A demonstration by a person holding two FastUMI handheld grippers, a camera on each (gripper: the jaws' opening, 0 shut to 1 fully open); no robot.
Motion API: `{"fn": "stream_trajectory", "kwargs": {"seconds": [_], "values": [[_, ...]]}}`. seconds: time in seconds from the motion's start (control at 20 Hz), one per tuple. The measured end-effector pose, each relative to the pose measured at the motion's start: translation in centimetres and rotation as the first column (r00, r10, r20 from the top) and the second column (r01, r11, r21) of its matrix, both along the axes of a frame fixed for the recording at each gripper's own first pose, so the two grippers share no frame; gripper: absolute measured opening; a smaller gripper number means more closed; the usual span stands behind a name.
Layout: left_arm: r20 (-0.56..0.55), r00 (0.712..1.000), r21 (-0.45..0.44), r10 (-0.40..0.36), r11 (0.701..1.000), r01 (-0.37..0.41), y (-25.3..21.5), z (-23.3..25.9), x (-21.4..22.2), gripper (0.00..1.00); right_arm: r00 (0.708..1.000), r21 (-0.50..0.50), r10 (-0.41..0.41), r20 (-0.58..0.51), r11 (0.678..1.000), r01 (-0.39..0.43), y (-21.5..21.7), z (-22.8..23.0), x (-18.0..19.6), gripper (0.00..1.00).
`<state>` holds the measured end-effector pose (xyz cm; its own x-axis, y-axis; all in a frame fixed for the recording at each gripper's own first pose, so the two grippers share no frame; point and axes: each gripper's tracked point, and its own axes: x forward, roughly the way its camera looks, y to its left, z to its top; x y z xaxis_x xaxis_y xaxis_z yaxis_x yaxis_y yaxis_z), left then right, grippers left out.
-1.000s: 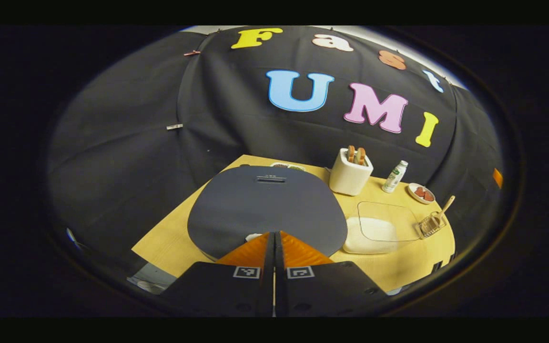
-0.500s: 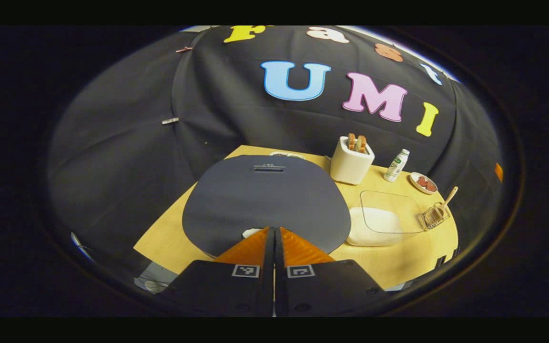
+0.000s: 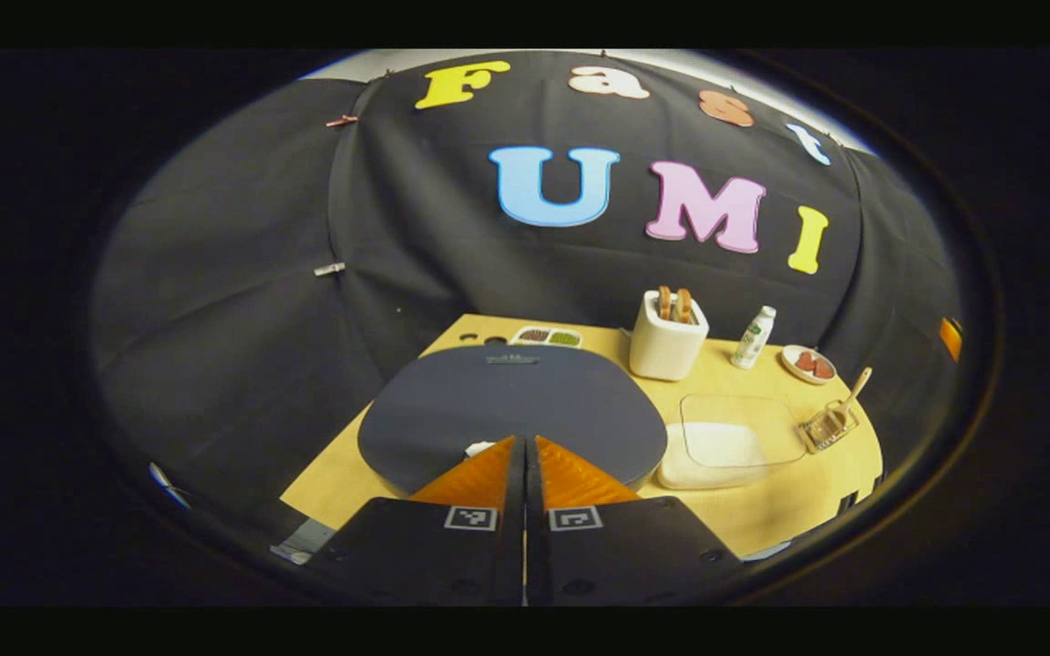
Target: Close the left gripper, press the button to open the rice cooker; take a wooden spoon from the chopstick holder with the right hand, scoop a spoonful of rice and pour it into the rice cooker, then put the wooden spoon back into the chopstick holder.
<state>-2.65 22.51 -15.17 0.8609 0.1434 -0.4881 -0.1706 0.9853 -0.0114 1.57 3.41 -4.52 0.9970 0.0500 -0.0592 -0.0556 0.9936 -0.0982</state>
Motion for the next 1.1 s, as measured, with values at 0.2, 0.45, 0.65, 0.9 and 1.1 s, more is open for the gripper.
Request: {"fn": "stream_trajectory", "kwargs": {"seconds": [0.2, 0.45, 0.65, 0.9, 1.1], "values": [[0.109, 0.994, 0.036, 0.003, 0.999, -0.007, 0.3, 4.1, 2.0, 0.07, 1.0, -0.002, 0.001, 0.003, 1.0, -0.001, 0.0, 0.1, 0.0, 0.97], [0.237, 0.972, 0.122, 0.014, 0.992, -0.044, 1.1, 8.3, 4.5, 0.1, 1.0, -0.007, -0.011, 0.006, 1.0, 0.011, -0.6, 0.3, -0.1, 0.97], [0.314, 0.949, 0.151, 0.025, 0.986, -0.076, 1.1, 10.4, 5.5, 0.09, 1.0, -0.012, -0.022, 0.009, 1.0, 0.022, -1.0, 0.5, 0.0, 0.97], [0.39, 0.921, 0.202, 0.005, 0.975, -0.091, 0.6, 12.7, 5.8, 0.51, 0.999, -0.006, -0.036, -0.001, 0.999, 0.036, -1.8, 0.2, 0.3, 0.97], [0.386, 0.923, 0.204, 0.003, 0.975, -0.088, 0.2, 12.6, 5.6, 0.99, 0.999, 0.0, -0.036, -0.017, 0.999, 0.036, -1.9, -0.3, 0.6, 0.97]]}}
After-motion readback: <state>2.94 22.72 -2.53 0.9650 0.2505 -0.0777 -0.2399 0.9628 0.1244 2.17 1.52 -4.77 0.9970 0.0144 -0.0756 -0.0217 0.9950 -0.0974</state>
